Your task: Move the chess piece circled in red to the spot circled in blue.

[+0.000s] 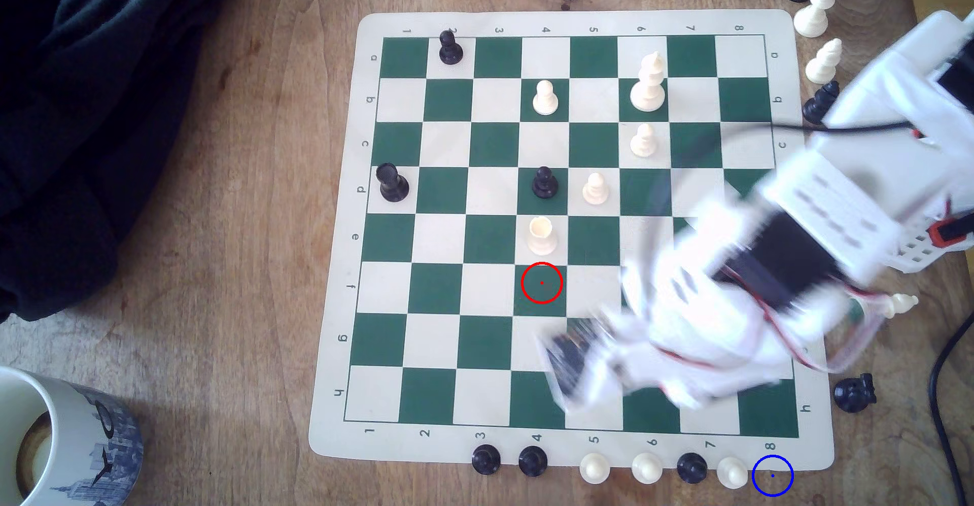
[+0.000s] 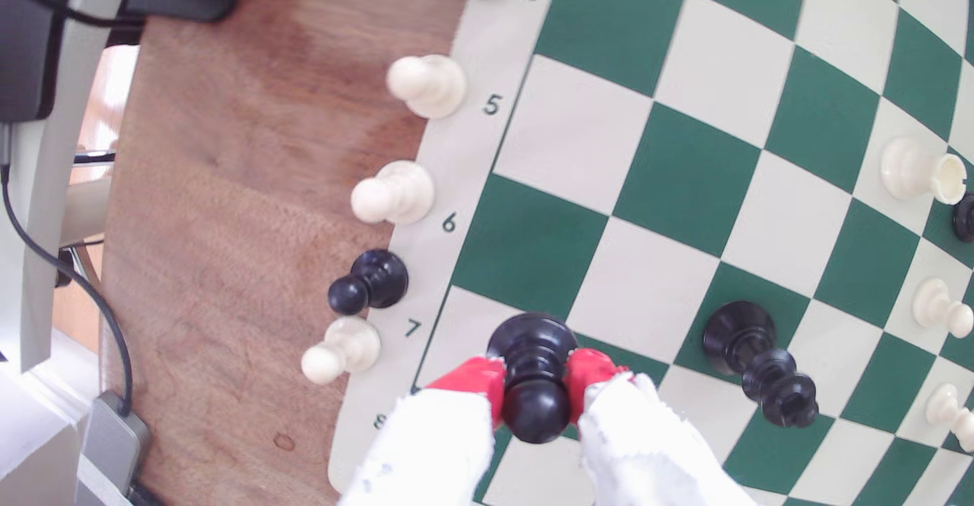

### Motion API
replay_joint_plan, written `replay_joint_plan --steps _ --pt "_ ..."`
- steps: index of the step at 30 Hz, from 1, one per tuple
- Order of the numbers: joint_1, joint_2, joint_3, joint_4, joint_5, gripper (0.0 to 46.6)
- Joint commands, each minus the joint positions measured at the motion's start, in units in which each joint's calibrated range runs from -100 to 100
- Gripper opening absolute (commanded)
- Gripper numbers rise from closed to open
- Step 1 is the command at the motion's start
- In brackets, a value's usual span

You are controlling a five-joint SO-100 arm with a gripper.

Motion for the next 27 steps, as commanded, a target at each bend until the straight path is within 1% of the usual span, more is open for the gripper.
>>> replay_joint_plan --steps 1,5,6,10,11,15,20,24,27 --pt "-5.41 -8.29 2.45 -3.98 -0.20 0.8" --pt "-8.93 -10.41 6.17 -6.76 0.10 0.9" --pt "-10.88 -11.26 8.35 -8.16 0.10 0.9" --pt "-12.92 -12.19 12.43 -10.78 0.83 0.9" --pt "-14.17 -12.28 14.78 -11.92 1.07 0.9" --pt "-16.75 -12.45 17.78 -13.73 1.07 1.0" --pt "-18.47 -10.58 19.77 -17.33 0.73 1.0" --pt "-18.63 -7.95 22.04 -22.24 0.83 1.0" --pt "-19.02 -6.93 22.04 -22.57 0.78 1.0"
